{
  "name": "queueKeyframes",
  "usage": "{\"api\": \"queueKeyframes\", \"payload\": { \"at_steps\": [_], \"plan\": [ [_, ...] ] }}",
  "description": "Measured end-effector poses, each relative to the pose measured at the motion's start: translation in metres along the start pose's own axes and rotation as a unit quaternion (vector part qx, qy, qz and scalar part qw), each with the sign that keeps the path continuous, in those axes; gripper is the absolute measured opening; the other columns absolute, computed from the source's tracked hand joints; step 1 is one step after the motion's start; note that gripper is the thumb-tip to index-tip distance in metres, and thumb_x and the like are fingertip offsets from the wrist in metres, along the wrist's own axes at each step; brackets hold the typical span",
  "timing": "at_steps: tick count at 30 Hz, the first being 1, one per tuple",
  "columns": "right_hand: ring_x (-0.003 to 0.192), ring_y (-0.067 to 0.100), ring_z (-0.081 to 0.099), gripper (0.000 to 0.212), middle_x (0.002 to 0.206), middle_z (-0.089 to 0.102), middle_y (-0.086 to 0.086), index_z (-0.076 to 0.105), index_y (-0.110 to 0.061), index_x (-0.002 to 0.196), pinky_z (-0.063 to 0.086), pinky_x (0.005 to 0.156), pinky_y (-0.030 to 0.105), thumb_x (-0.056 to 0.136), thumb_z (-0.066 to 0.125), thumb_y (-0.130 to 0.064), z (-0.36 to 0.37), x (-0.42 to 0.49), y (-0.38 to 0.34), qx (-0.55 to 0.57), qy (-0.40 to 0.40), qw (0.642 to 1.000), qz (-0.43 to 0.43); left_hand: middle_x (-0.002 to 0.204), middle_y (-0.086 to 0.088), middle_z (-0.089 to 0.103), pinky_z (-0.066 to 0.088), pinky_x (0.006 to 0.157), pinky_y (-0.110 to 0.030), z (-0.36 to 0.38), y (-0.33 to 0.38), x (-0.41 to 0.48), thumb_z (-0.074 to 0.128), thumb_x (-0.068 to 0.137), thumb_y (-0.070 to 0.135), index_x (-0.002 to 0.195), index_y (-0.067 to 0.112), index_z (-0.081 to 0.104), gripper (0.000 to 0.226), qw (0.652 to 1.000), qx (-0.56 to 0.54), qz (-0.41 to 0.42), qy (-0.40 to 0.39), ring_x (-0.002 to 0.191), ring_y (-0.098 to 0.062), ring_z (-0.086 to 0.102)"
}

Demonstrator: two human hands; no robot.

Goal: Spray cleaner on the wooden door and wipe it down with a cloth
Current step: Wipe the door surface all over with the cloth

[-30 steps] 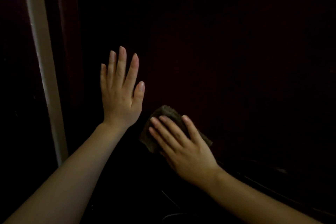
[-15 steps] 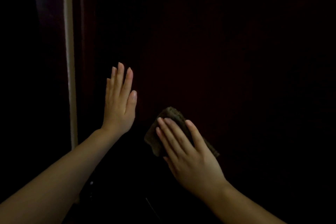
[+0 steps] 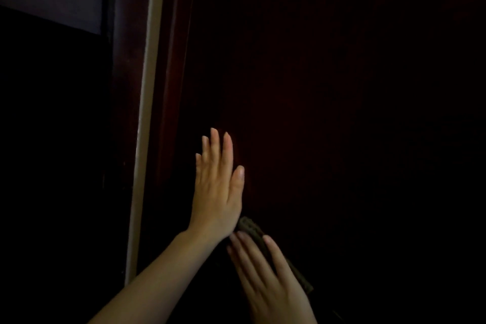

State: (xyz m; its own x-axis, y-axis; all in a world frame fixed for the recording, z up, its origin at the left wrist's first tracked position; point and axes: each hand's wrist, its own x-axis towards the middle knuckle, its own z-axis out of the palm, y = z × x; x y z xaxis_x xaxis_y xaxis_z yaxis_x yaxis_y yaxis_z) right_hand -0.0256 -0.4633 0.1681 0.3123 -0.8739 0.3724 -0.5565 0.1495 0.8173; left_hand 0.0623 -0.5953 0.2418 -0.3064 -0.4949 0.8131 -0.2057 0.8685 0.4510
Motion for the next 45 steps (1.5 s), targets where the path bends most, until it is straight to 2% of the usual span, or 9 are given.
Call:
{"api": "queueKeyframes", "payload": {
  "at_steps": [2, 4, 8, 13, 19, 26, 33, 40, 45],
  "plan": [
    [0.141, 0.040, 0.003, 0.054, 0.145, 0.027, 0.002, 0.039, -0.003, 0.135, -0.009, 0.112, 0.058, 0.098, 0.002, -0.014, 0.008, -0.005, -0.008, -0.052, 0.017, 0.998, 0.010, 0.148, 0.019, -0.029, -0.019, 0.111, -0.021, 0.006, -0.004, -0.001, 0.002, 0.096, 0.052, 0.142, 0.039, -0.019, 0.052, 0.999, -0.009, 0.027, 0.027, 0.140, -0.007, -0.021],
    [0.141, 0.041, -0.005, 0.052, 0.152, 0.022, 0.008, 0.029, -0.004, 0.138, -0.006, 0.112, 0.059, 0.098, -0.003, -0.008, 0.005, -0.015, -0.005, -0.094, 0.012, 0.995, 0.036, 0.152, 0.015, -0.020, -0.014, 0.113, -0.023, 0.011, -0.005, -0.001, 0.005, 0.097, 0.049, 0.144, 0.034, -0.011, 0.051, 0.997, -0.025, 0.044, 0.051, 0.142, -0.009, -0.015],
    [0.145, 0.028, 0.002, 0.051, 0.157, 0.005, 0.013, 0.022, -0.009, 0.146, 0.000, 0.115, 0.052, 0.100, 0.012, -0.027, -0.010, -0.026, 0.002, -0.129, 0.026, 0.979, 0.157, 0.154, 0.009, -0.004, -0.002, 0.116, -0.023, 0.003, -0.034, 0.005, 0.012, 0.100, 0.043, 0.146, 0.024, 0.001, 0.051, 0.986, 0.005, 0.155, 0.054, 0.143, -0.008, -0.007],
    [0.145, 0.020, 0.006, 0.055, 0.157, 0.009, 0.006, 0.026, -0.015, 0.147, 0.004, 0.115, 0.049, 0.097, 0.022, -0.039, -0.038, -0.005, 0.016, -0.103, 0.038, 0.953, 0.284, 0.150, 0.005, 0.017, 0.002, 0.117, -0.034, -0.031, -0.084, 0.045, 0.018, 0.101, 0.036, 0.144, 0.014, 0.018, 0.048, 0.941, 0.050, 0.334, 0.031, 0.143, -0.008, 0.004],
    [0.142, 0.027, 0.010, 0.062, 0.154, 0.016, 0.007, 0.024, -0.014, 0.145, 0.006, 0.113, 0.055, 0.091, 0.034, -0.042, -0.046, 0.087, 0.031, -0.114, 0.071, 0.915, 0.380, 0.154, -0.011, 0.008, -0.003, 0.116, -0.029, -0.056, -0.090, 0.105, 0.015, 0.100, 0.038, 0.145, 0.005, 0.007, 0.057, 0.943, 0.109, 0.310, 0.055, 0.142, -0.018, 0.001],
    [0.144, 0.027, -0.007, 0.058, 0.156, -0.010, 0.014, 0.011, -0.012, 0.149, -0.008, 0.115, 0.051, 0.098, 0.015, -0.039, -0.001, 0.095, -0.035, -0.112, -0.028, 0.982, 0.152, 0.154, -0.009, 0.004, -0.001, 0.116, -0.030, -0.055, -0.092, 0.105, 0.014, 0.100, 0.039, 0.146, 0.006, 0.003, 0.058, 0.933, 0.115, 0.336, 0.066, 0.142, -0.018, 0.002],
    [0.141, 0.023, 0.014, 0.061, 0.151, 0.015, 0.003, 0.028, -0.015, 0.142, -0.002, 0.116, 0.048, 0.088, 0.025, -0.043, -0.019, 0.146, -0.011, -0.073, 0.003, 0.984, 0.164, 0.153, 0.000, 0.011, 0.012, 0.111, -0.026, -0.080, -0.100, 0.118, 0.023, 0.099, 0.034, 0.145, 0.014, 0.014, 0.051, 0.922, 0.100, 0.374, 0.027, 0.142, -0.013, 0.009],
    [0.143, 0.025, 0.007, 0.057, 0.157, 0.010, 0.006, 0.025, -0.015, 0.146, -0.004, 0.116, 0.048, 0.096, 0.021, -0.043, -0.012, 0.107, -0.012, -0.078, -0.007, 0.985, 0.154, 0.155, -0.004, -0.004, -0.006, 0.115, -0.027, -0.061, -0.092, 0.104, 0.007, 0.098, 0.047, 0.146, 0.013, -0.001, 0.059, 0.939, 0.122, 0.318, 0.041, 0.143, -0.014, -0.004],
    [0.144, 0.022, 0.007, 0.057, 0.155, 0.009, 0.007, 0.022, -0.017, 0.147, 0.000, 0.116, 0.050, 0.097, 0.018, -0.045, -0.030, 0.064, 0.015, -0.100, 0.015, 0.962, 0.255, 0.154, -0.004, -0.004, -0.009, 0.115, -0.027, -0.046, -0.084, 0.095, 0.011, 0.097, 0.049, 0.147, 0.011, -0.001, 0.063, 0.955, 0.078, 0.275, 0.080, 0.143, -0.014, -0.005]
  ]
}}
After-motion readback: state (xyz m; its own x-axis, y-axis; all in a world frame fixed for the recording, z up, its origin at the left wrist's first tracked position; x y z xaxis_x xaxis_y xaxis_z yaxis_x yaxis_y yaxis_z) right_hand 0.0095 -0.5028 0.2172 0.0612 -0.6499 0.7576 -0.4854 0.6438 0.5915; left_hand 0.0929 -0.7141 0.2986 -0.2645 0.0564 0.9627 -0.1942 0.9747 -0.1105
